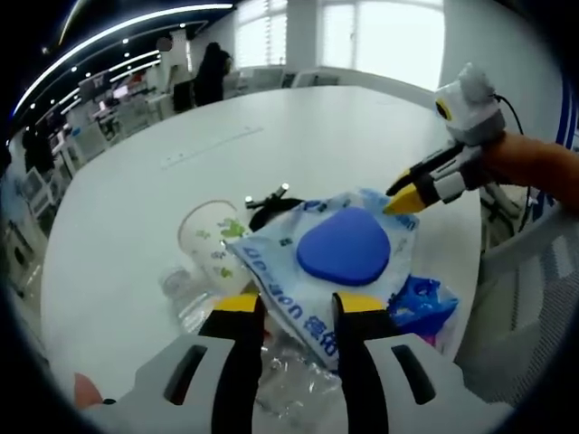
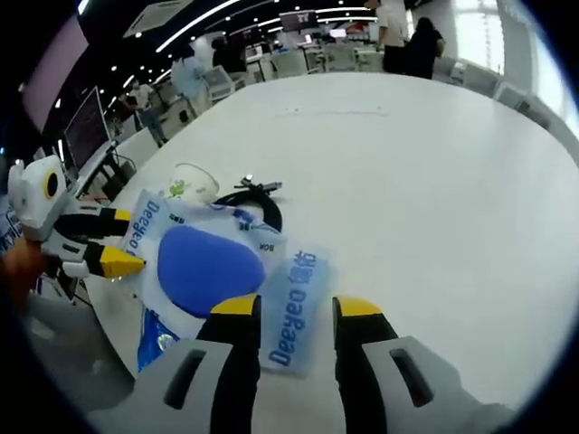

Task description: Arrange the tabletop items into an orderly group along one side of the table until the central work area is clear of visible clutter.

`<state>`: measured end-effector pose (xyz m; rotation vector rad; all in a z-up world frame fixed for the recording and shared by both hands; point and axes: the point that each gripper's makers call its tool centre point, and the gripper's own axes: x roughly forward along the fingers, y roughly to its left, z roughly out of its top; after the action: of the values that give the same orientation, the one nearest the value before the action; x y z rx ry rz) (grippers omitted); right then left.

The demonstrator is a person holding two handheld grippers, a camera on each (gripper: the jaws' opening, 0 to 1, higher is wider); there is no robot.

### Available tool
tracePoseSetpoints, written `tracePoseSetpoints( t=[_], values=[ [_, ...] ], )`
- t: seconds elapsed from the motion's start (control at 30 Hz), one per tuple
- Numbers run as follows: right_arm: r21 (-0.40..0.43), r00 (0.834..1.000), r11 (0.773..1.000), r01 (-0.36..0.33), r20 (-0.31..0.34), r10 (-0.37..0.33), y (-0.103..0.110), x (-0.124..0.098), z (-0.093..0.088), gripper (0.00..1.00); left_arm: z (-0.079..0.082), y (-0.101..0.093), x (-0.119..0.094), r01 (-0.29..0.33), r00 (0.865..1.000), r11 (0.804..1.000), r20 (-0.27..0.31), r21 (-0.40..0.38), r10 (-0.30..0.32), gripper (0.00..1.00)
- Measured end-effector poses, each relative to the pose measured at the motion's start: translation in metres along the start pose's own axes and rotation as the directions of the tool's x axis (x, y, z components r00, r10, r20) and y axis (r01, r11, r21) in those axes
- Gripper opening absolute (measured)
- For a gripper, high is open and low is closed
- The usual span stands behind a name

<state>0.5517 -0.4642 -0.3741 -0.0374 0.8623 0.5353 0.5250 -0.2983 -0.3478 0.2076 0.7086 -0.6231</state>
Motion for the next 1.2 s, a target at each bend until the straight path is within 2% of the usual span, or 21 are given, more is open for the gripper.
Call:
tracePoseSetpoints(
  t=[0.57, 1.2],
  values=[
    [0.020, 1.000, 1.000, -0.015, -0.021, 0.015, 0.0016, 0.0036, -0.0051, 0.24, -0.0018, 0.0005, 0.0041, -0.001, 1.000, 1.000, -0.010, -0.009, 0.001, 0.23],
    [-0.040, 1.000, 0.999, 0.010, -0.018, -0.011, -0.0042, 0.0027, -0.0048, 0.14, -0.0030, 0.0031, 0.0058, -0.014, 1.000, 1.000, -0.014, 0.001, 0.014, 0.15]
  ],
)
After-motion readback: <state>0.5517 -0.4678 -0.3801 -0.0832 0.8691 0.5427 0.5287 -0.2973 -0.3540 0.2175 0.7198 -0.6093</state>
